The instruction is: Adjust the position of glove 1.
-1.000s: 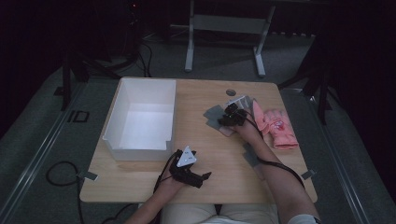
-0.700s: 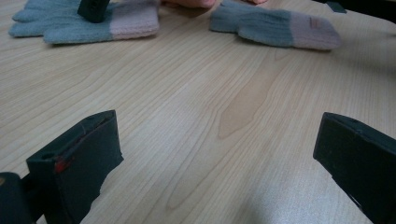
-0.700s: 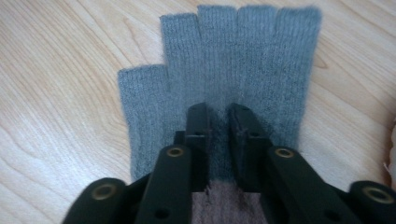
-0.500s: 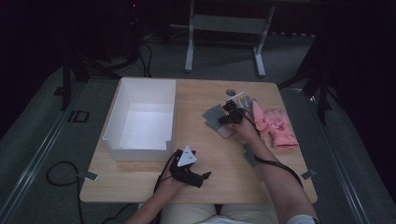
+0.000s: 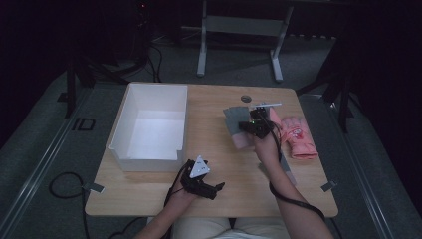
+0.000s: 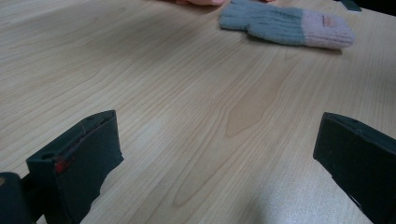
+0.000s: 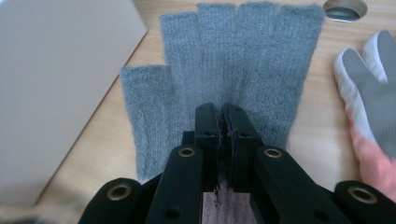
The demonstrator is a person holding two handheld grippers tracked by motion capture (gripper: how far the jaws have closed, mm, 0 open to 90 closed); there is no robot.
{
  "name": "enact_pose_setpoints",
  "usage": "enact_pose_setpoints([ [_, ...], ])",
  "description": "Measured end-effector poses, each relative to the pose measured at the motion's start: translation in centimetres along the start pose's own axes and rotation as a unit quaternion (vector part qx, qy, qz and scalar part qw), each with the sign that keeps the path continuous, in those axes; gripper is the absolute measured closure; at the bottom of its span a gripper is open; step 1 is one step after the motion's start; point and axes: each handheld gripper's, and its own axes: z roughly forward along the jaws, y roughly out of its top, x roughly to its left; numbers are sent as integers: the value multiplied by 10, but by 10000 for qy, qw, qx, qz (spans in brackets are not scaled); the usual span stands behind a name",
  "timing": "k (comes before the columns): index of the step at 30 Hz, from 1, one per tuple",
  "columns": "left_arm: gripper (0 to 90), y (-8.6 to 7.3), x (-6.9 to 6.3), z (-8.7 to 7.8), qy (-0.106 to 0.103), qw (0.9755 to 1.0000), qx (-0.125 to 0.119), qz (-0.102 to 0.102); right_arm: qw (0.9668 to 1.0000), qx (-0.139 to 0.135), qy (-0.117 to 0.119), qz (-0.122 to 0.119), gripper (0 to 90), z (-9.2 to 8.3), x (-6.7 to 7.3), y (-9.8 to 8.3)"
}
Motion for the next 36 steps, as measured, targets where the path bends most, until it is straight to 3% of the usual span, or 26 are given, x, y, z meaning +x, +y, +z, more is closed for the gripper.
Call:
enact_pose_setpoints([
  [3,5,0,1,-1,-8,10000,-19,-51,9998,-128,-114,119,853,-17,8,-14],
  [6,4,0,2,-1,-17,10000,-18,-70,9986,-313,-199,386,853,-30,12,-29],
  [10,5,0,2,0,-19,10000,-31,-49,9969,-465,-289,568,853,-34,21,-53],
  [13,5,0,2,0,-27,10000,-49,-80,9956,-450,-263,781,853,-28,27,-69],
  [20,5,0,2,-1,-8,9999,-85,-56,9942,-93,-303,1027,854,6,41,-96],
  [27,5,0,2,0,-104,9999,-93,-37,9900,-138,-594,1270,854,24,42,-101],
  [32,5,0,-1,-1,-76,9999,-68,111,9891,82,-683,1301,834,41,44,-107],
  [36,4,0,-5,0,-70,9997,-17,223,9901,72,-677,1225,788,45,44,-106],
])
